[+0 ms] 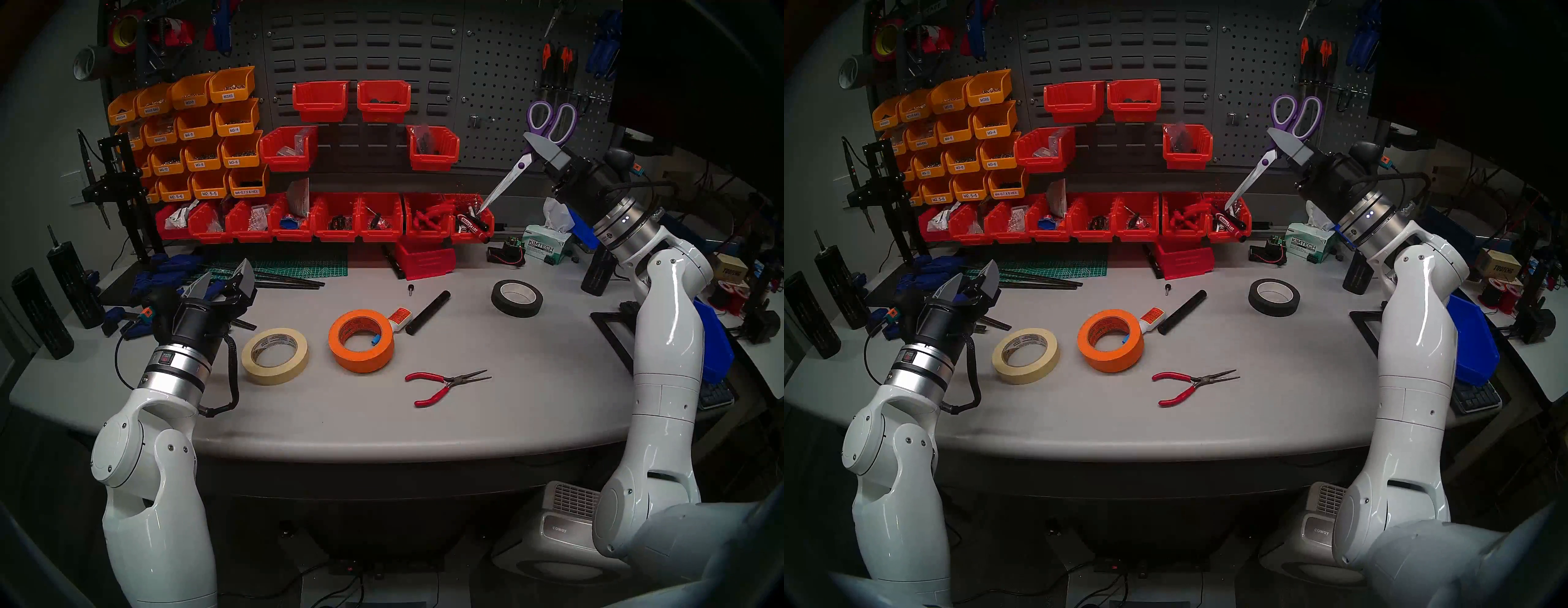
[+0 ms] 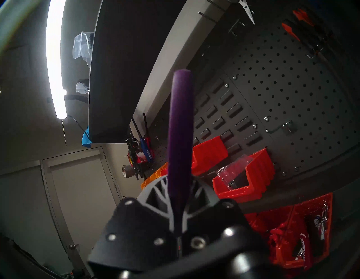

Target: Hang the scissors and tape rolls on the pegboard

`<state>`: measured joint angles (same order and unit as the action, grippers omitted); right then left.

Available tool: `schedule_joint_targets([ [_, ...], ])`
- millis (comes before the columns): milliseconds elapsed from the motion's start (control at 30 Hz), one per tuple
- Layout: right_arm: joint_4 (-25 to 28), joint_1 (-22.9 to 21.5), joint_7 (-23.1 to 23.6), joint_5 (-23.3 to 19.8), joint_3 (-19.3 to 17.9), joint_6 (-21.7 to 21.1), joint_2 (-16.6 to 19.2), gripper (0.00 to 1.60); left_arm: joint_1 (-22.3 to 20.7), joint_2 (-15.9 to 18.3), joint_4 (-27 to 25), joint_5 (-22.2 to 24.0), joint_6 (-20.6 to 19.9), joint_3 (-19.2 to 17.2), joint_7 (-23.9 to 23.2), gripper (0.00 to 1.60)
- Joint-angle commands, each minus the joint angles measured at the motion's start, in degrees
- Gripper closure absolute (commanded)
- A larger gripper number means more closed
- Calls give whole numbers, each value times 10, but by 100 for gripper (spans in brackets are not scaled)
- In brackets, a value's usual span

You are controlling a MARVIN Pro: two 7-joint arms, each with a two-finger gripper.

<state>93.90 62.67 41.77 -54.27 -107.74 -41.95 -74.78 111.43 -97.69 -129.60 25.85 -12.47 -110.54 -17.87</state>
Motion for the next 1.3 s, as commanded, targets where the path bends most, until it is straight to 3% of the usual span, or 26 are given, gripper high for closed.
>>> schedule_joint_targets([
  [0, -12, -55, -15, -31, 20, 11, 12, 160, -2, 2, -23, 5, 15, 5, -3, 0],
  [33, -31, -81, -21, -29, 24, 7, 9, 160, -1, 3, -24, 5, 16, 6, -3, 0],
  [67, -20, -60, -22, -34, 25, 14, 15, 160, 0, 2, -24, 6, 17, 6, -3, 0],
  [133, -44, -87, -30, -36, 32, 11, 13, 160, 2, 1, -26, 6, 19, 5, -2, 0],
  [167, -39, -76, -32, -39, 33, 15, 16, 160, 2, 1, -26, 6, 19, 4, -2, 0],
  [533, -85, -115, -62, -61, 52, 25, 18, 160, 7, -1, -32, 10, 26, -2, 0, 0],
  [967, -165, -182, -92, -83, 81, 31, 13, 160, 12, -3, -39, 18, 34, -8, -2, 0],
  [1000, -151, -161, -91, -91, 80, 37, 15, 160, 13, -3, -39, 19, 34, -8, -2, 0],
  [1133, -185, -186, -89, -100, 90, 28, 13, 160, 13, -3, -41, 21, 37, -7, -2, 0],
  [1167, -211, -211, -87, -97, 96, 21, 14, 160, 13, -4, -41, 22, 37, -6, -3, 0],
  [1200, -200, -193, -84, -106, 95, 25, 14, 160, 13, -3, -42, 23, 38, -6, -3, 0],
  [1267, -215, -202, -81, -107, 101, 20, 16, 160, 12, -2, -43, 23, 39, -4, -3, 0],
])
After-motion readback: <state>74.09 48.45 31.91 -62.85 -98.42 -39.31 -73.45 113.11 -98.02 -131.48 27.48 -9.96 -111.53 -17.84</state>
